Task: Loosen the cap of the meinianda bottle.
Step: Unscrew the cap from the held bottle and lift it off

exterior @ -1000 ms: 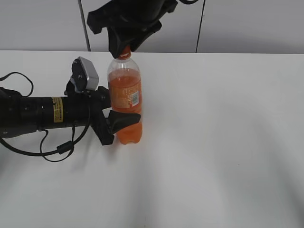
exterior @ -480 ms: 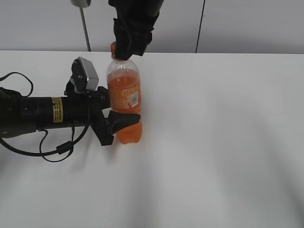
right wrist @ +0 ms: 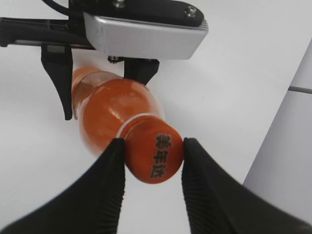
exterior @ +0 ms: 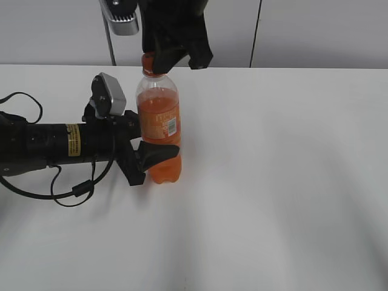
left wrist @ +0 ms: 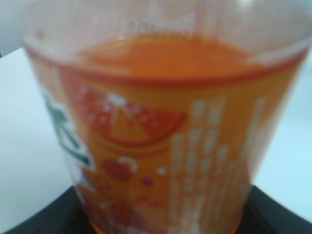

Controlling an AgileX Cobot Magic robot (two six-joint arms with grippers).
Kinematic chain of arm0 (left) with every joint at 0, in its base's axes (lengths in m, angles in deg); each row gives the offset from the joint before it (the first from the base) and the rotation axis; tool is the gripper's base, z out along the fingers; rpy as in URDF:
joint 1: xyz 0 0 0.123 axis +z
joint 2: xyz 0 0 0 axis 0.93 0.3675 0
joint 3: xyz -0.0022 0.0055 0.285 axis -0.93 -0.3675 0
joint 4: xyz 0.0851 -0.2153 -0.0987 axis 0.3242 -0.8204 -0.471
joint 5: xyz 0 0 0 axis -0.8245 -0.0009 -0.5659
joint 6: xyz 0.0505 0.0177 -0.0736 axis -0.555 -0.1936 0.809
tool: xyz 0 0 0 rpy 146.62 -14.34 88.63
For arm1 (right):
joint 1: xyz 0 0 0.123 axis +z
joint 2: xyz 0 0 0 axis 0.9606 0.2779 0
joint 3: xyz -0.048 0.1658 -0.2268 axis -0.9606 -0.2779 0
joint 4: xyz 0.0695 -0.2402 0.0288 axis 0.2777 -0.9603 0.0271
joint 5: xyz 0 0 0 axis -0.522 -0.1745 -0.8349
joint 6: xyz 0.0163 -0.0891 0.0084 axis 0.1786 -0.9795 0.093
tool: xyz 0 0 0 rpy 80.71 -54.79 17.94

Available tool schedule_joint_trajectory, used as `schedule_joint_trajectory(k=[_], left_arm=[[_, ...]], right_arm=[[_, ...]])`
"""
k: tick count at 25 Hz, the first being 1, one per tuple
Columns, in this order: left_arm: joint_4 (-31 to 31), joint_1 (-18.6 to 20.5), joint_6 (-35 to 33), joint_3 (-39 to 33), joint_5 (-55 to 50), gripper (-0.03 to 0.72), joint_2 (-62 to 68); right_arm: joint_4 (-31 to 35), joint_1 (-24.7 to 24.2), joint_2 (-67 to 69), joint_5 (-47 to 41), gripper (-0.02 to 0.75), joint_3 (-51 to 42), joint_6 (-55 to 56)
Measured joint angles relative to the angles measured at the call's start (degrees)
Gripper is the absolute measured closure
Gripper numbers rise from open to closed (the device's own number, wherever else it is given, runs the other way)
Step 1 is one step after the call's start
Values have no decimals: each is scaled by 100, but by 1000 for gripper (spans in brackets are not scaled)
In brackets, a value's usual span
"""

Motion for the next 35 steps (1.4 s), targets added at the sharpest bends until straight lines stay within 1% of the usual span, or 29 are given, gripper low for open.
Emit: schedule_joint_trajectory(k=[13,25,32,35], left_arm=[[-4,0,5,0,0,279,0],[2,0,19,0,0,279,0],[7,0,19,0,0,279,0],[7,0,19,0,5,279,0]], right_arm=[[33,0,-11,24,475,4,-1210],[131,0,-11,25,482,15,-2848],[138,0,-11,31,485,15,-3025],[143,0,-11,31,486,15,-3298]])
